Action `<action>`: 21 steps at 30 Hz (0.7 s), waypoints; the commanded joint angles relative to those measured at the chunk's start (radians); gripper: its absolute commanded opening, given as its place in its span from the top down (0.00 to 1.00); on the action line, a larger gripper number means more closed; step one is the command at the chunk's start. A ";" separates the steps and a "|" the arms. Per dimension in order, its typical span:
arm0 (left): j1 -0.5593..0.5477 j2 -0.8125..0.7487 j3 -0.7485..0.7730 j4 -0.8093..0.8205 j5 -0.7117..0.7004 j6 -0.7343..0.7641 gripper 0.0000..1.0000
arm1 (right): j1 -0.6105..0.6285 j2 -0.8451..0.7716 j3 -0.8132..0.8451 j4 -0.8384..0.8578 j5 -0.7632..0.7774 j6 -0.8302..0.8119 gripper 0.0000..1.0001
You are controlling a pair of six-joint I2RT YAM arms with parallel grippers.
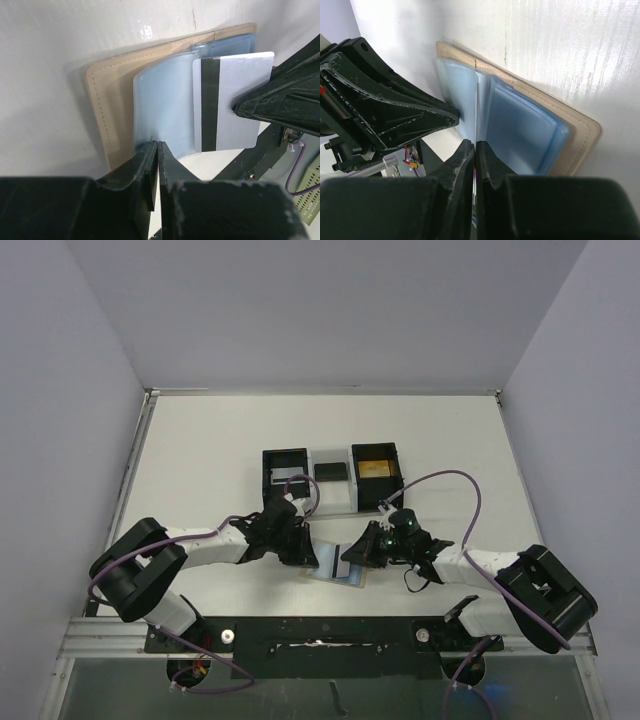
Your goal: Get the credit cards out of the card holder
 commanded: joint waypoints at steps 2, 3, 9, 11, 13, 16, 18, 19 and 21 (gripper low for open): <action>0.005 -0.005 0.009 -0.010 -0.015 0.021 0.92 | -0.010 0.019 0.031 0.007 -0.040 -0.019 0.98; 0.005 -0.002 0.011 -0.007 -0.009 0.021 0.92 | -0.010 0.029 0.031 0.014 -0.040 -0.009 0.94; 0.005 0.024 0.029 -0.025 0.002 0.028 0.92 | -0.010 0.060 0.003 0.099 -0.034 0.047 0.78; 0.005 0.026 0.028 -0.025 0.003 0.028 0.91 | -0.009 0.065 0.009 0.097 -0.034 0.043 0.78; 0.005 0.025 0.024 -0.025 0.003 0.024 0.92 | -0.009 0.070 0.013 0.103 -0.042 0.039 0.82; 0.005 0.025 0.017 -0.017 0.005 0.020 0.91 | -0.008 0.074 0.007 0.135 -0.061 0.037 0.87; 0.005 0.026 0.018 -0.013 0.009 0.019 0.92 | -0.008 0.076 0.012 0.126 -0.063 0.028 0.92; 0.005 0.025 0.019 -0.015 0.008 0.019 0.92 | -0.009 0.075 0.015 0.115 -0.064 0.023 0.96; 0.005 0.014 0.025 -0.031 -0.012 0.022 0.92 | -0.012 0.047 0.027 0.048 -0.045 0.004 1.00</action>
